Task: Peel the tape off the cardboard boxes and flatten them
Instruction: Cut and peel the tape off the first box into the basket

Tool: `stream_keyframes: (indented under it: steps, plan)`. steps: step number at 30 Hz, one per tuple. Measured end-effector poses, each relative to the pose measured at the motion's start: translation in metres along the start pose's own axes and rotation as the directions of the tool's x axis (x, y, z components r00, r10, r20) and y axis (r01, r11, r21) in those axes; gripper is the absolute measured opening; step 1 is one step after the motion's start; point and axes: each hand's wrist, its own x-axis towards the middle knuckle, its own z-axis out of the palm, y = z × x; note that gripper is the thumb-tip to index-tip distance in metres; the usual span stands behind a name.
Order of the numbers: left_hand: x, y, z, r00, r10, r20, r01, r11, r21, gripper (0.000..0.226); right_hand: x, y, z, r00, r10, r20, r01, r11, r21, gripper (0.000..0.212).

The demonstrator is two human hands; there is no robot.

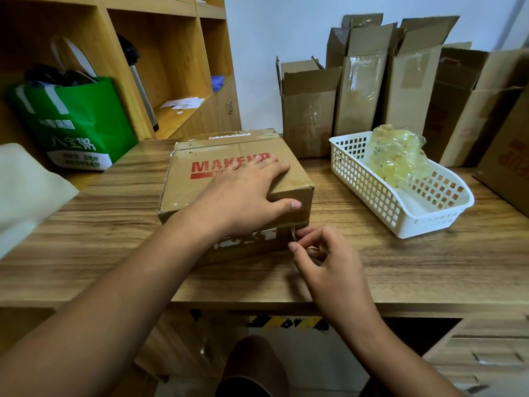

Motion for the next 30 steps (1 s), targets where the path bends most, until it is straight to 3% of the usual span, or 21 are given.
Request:
stream_keyframes:
  steps: [10, 19, 22, 26, 30]
  plan:
    - [0.001, 0.001, 0.002, 1.0, -0.007, -0.017, 0.008, 1.0, 0.017, 0.078, -0.008, -0.007, 0.004, 0.998, -0.057, -0.042, 0.055, 0.998, -0.039, 0.02]
    - [0.002, 0.002, 0.001, 1.0, -0.001, -0.017, 0.001, 1.0, 0.005, 0.077, -0.025, -0.034, 0.022, 0.969, -0.208, 0.131, 0.223, 0.968, -0.116, 0.019]
    - [0.002, 0.001, 0.002, 1.0, 0.003, -0.016, -0.003, 1.0, -0.003, 0.077, -0.028, -0.037, 0.02, 0.97, -0.173, 0.169, 0.183, 0.982, -0.045, 0.019]
    - [0.002, 0.001, -0.001, 1.0, -0.012, -0.006, 0.012, 0.999, -0.045, 0.078, -0.019, -0.024, 0.006, 0.993, -0.056, 0.104, 0.048, 0.996, 0.078, 0.028]
    - [0.002, 0.001, -0.004, 0.999, -0.044, -0.016, 0.042, 0.992, -0.115, 0.08, -0.006, -0.01, -0.008, 0.994, 0.009, 0.109, -0.015, 0.998, 0.055, 0.045]
